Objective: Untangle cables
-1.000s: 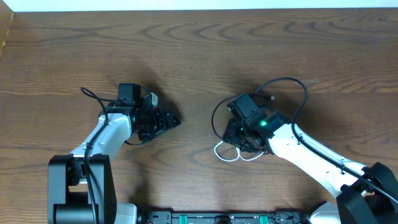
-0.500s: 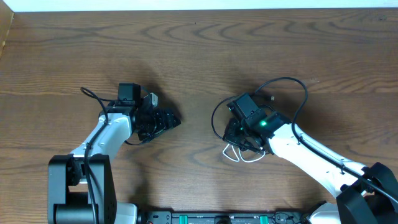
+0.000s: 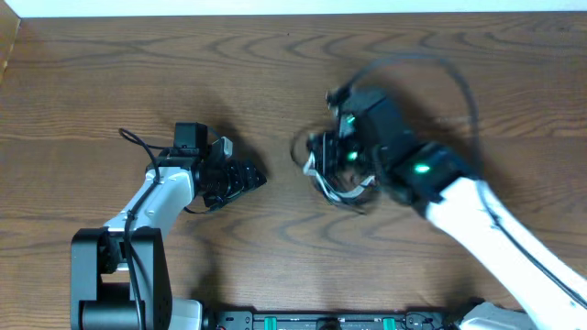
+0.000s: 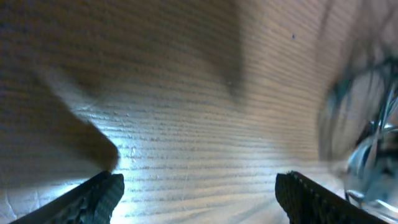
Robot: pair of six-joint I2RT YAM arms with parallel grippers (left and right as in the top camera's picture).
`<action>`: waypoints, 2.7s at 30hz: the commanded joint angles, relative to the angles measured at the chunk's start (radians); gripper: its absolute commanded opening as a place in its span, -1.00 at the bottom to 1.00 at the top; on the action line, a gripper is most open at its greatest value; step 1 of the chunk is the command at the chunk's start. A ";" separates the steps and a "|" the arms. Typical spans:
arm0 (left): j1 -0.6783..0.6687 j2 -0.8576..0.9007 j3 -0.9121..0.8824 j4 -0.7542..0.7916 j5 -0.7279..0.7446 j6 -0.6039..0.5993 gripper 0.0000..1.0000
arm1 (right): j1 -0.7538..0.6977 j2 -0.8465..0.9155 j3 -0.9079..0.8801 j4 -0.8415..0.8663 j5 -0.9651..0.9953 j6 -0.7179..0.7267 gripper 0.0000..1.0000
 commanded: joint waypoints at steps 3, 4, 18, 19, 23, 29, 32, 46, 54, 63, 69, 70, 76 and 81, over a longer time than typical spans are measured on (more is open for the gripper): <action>0.002 -0.012 0.004 -0.006 -0.006 0.010 0.69 | -0.070 -0.088 0.221 -0.039 -0.014 -0.169 -0.98; 0.002 -0.012 0.004 -0.006 -0.006 0.010 0.69 | -0.079 -0.092 0.246 -0.055 -0.012 -0.184 -0.98; 0.002 -0.012 0.004 -0.006 -0.006 0.010 0.70 | -0.204 -0.099 0.483 -0.273 0.376 -0.394 -0.98; 0.002 -0.012 0.004 -0.006 -0.006 0.010 0.69 | -0.215 -0.099 0.497 -0.277 0.428 -0.415 -0.98; 0.002 -0.012 0.004 -0.006 -0.006 0.010 0.70 | -0.276 -0.099 0.532 -0.277 0.597 -0.505 -0.98; 0.002 -0.012 0.004 -0.006 -0.006 0.009 0.70 | -0.462 -0.093 0.536 -0.225 0.694 -0.581 -0.98; 0.002 -0.012 0.004 -0.006 -0.006 0.009 0.69 | -0.584 -0.086 0.536 -0.178 0.693 -0.585 -0.98; 0.002 -0.012 0.004 -0.006 -0.006 0.009 0.70 | -0.864 -0.056 0.535 -0.187 -0.027 -0.523 -0.80; 0.002 -0.012 0.004 -0.006 -0.006 0.005 0.70 | -0.813 0.103 0.534 -0.559 -0.092 -0.306 0.40; 0.002 -0.012 0.004 -0.006 -0.006 0.005 0.70 | -0.757 0.291 0.449 -0.712 -0.096 -0.326 0.99; 0.002 -0.012 0.004 -0.006 -0.006 0.005 0.70 | -0.697 0.309 0.275 -0.601 -0.104 -0.252 0.99; 0.002 -0.012 0.004 -0.006 -0.006 0.005 0.70 | -0.691 0.309 0.242 -0.587 -0.108 -0.237 0.98; 0.002 -0.012 0.004 -0.006 -0.006 0.006 0.70 | -0.686 0.309 0.074 -0.557 -0.080 -0.090 0.99; 0.002 -0.012 0.004 -0.006 -0.006 0.005 0.70 | -0.669 0.309 -0.063 -0.371 -0.077 -0.042 0.95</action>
